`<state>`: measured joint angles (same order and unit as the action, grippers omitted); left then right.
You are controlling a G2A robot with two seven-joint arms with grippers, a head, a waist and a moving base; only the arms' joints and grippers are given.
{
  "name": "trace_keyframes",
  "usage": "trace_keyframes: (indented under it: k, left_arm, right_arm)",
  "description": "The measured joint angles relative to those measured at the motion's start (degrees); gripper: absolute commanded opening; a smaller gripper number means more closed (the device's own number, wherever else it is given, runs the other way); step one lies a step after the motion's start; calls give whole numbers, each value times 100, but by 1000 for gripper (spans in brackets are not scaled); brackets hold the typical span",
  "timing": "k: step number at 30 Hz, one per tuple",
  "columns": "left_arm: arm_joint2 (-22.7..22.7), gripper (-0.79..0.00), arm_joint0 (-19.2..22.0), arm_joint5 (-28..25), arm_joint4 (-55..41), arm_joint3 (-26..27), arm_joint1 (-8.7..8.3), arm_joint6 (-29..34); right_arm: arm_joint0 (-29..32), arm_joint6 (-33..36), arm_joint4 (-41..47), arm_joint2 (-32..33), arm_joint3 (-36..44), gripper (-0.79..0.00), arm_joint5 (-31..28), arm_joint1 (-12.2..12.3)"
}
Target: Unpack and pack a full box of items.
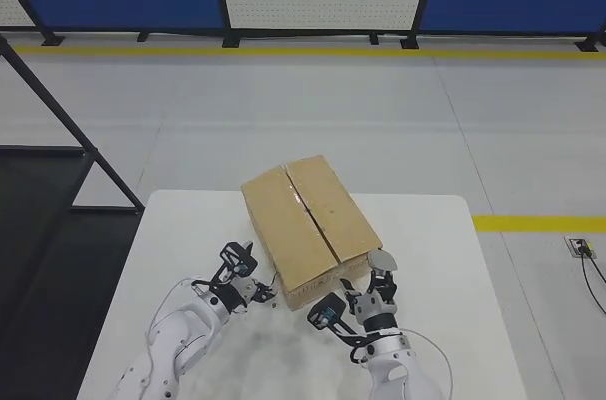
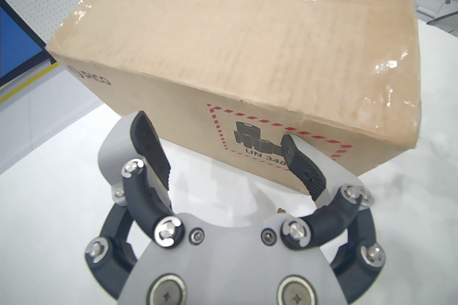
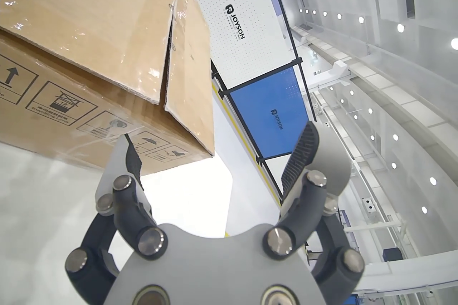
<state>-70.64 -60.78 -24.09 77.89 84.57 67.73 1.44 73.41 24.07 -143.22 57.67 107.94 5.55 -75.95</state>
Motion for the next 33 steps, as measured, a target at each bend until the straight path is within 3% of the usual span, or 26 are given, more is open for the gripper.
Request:
trace_keyframes:
  k: [5, 10, 15, 20, 33]
  left_arm:
    - [-523, 0, -253, 41, -366, 238, -72, -126]
    - [-1341, 0, -630, 60, -854, 547, -175, -173]
    - [-1904, 0, -741, 45, -1681, 547, -210, -148]
    - [-2041, 0, -769, -2, -2192, 576, -213, -137]
    - [-2033, 0, -780, 19, -2186, 595, -213, -129]
  right_arm:
    - [14, -20, 3, 15, 21, 0, -28, 2]
    - [13, -19, 2, 15, 20, 0, -26, 2]
    - [-21, -71, -147, 94, -22, 0, -61, -15]
    - [-278, 99, -159, 133, -283, 0, -25, -82]
    - [-698, 186, -264, 26, -838, 0, 153, -258]
